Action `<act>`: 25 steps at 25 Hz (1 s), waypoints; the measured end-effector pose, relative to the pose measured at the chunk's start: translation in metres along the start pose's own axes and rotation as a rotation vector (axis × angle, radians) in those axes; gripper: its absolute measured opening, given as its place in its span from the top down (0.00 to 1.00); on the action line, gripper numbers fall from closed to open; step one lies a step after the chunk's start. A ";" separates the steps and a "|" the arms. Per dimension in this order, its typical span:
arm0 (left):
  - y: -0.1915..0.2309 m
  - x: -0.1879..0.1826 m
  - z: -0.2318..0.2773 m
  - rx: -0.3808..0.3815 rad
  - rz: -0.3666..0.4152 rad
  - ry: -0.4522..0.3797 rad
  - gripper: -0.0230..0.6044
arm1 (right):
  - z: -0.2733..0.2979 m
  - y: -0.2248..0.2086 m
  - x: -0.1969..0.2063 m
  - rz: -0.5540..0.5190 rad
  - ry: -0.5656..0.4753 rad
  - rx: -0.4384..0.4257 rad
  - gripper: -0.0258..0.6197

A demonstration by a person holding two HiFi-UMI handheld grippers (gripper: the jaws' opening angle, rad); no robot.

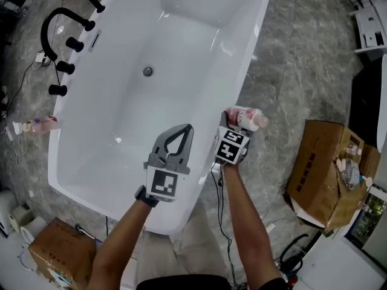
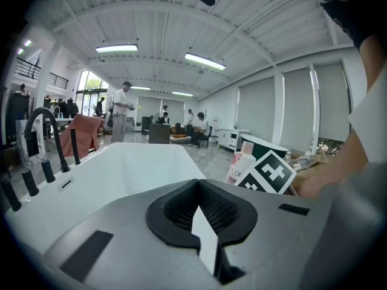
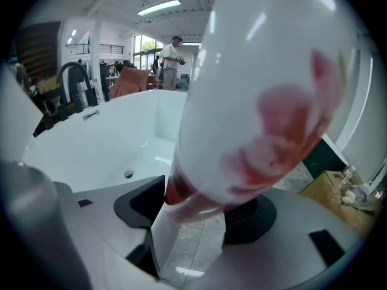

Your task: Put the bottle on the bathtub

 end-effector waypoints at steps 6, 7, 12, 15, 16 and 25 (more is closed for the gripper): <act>0.000 0.011 -0.001 0.000 0.000 0.019 0.94 | 0.007 0.006 -0.003 -0.046 -0.032 0.033 0.53; -0.001 0.012 -0.002 0.001 0.000 0.021 0.94 | 0.007 0.006 -0.004 -0.045 -0.037 0.035 0.53; 0.000 0.012 -0.002 0.002 -0.003 0.018 0.94 | 0.011 0.007 -0.005 -0.056 -0.052 0.042 0.52; 0.000 0.012 -0.003 0.002 -0.001 0.020 0.94 | 0.017 0.006 0.004 -0.073 0.000 0.015 0.51; 0.000 0.012 -0.003 0.001 -0.003 0.021 0.94 | 0.019 0.005 0.007 -0.069 0.024 0.003 0.51; 0.000 0.014 -0.005 -0.003 0.000 0.025 0.94 | 0.016 0.006 0.011 -0.056 0.018 -0.013 0.49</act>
Point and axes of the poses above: the fingertips, and each gripper's own axes: z forward along the fingers, y to its left, x out of its underside, the point moved 9 cm from there along -z, backward along the fingers, and after that the axes turned 3 degrees about -z, right-handed, at the moved point
